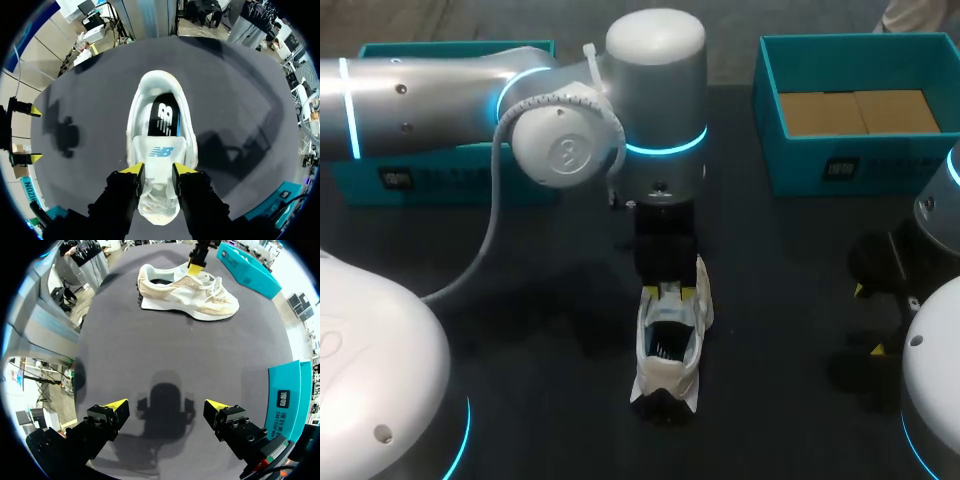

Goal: Take the shoe out of the shoebox, open the shoe tongue, remove and reinsert the insole, then place the shoe into the shoebox

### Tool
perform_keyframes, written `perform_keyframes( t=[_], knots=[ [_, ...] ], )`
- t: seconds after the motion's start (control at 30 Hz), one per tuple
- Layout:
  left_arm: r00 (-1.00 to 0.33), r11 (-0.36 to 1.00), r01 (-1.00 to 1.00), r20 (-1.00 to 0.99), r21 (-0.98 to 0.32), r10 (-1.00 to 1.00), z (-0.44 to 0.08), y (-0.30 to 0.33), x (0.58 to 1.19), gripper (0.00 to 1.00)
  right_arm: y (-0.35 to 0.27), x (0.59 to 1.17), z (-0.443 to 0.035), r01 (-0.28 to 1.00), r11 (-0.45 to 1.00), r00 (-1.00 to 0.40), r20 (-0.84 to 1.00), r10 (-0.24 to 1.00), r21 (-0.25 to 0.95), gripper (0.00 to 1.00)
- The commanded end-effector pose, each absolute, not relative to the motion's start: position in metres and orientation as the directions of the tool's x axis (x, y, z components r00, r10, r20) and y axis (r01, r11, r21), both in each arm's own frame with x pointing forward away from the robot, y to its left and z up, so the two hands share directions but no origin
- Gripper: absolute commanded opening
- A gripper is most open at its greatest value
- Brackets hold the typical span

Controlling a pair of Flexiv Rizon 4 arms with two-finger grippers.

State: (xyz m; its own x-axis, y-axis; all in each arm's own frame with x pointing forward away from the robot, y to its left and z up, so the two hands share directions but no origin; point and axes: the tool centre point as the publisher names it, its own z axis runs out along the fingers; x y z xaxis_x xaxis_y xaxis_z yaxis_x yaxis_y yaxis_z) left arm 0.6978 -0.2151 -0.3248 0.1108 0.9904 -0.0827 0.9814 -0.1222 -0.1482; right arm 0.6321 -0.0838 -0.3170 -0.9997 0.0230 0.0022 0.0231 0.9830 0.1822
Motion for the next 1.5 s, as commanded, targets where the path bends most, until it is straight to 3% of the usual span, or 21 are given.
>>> perform_keyframes(
  t=[0.03, 0.33, 0.6, 0.67, 0.7, 0.73, 0.87, 0.93, 1.43, 1.5],
  knots=[
    [0.118, -0.128, 0.982, -0.078, -0.137, 0.990, -0.319, -0.212, 0.693, 0.37, -0.084, 0.630, -0.317, 0.024, 0.983, -1.000, 0.000, 0.024, 0.181, 1.00],
    [0.116, -0.125, 0.974, -0.059, -0.190, 0.992, -0.342, -0.217, 0.684, 0.36, -0.084, 0.630, -0.317, 0.024, 0.983, -1.000, 0.000, 0.024, 0.181, 1.00],
    [0.092, -0.107, 0.983, -0.107, -0.152, 0.990, -0.297, -0.205, 0.683, 0.42, -0.084, 0.630, -0.317, 0.024, 0.983, -1.000, 0.000, 0.024, 0.181, 1.00],
    [0.046, -0.061, 0.987, -0.100, -0.150, 0.994, -0.284, -0.202, 0.681, 0.58, -0.084, 0.630, -0.317, 0.024, 0.983, -1.000, 0.000, 0.024, 0.181, 1.00],
    [0.007, -0.020, 0.988, -0.087, -0.152, 0.996, -0.280, -0.201, 0.680, 0.94, -0.084, 0.630, -0.317, 0.024, 0.983, -1.000, 0.000, 0.024, 0.181, 1.00],
    [-0.035, 0.023, 0.986, -0.074, -0.163, 0.997, -0.276, -0.200, 0.679, 1.00, -0.084, 0.630, -0.317, 0.024, 0.983, -1.000, 0.000, 0.024, 0.181, 1.00],
    [-0.295, 0.286, 0.901, 0.023, -0.326, 0.955, -0.263, -0.192, 0.678, 1.00, -0.084, 0.630, -0.317, 0.024, 0.983, -1.000, 0.000, 0.024, 0.181, 1.00],
    [-0.355, 0.364, 0.879, 0.085, -0.309, 0.931, -0.264, -0.187, 0.672, 1.00, -0.084, 0.630, -0.317, 0.024, 0.983, -1.000, 0.000, 0.024, 0.181, 1.00],
    [-0.372, 0.382, 0.879, 0.091, -0.285, 0.924, -0.261, -0.184, 0.667, 1.00, -0.084, 0.630, -0.317, 0.024, 0.983, -1.000, 0.000, 0.024, 0.181, 1.00],
    [-0.459, 0.482, 0.840, 0.145, -0.250, 0.876, -0.262, -0.191, 0.654, 1.00, -0.084, 0.630, -0.317, 0.024, 0.983, -1.000, 0.000, 0.024, 0.181, 1.00]
  ],
)
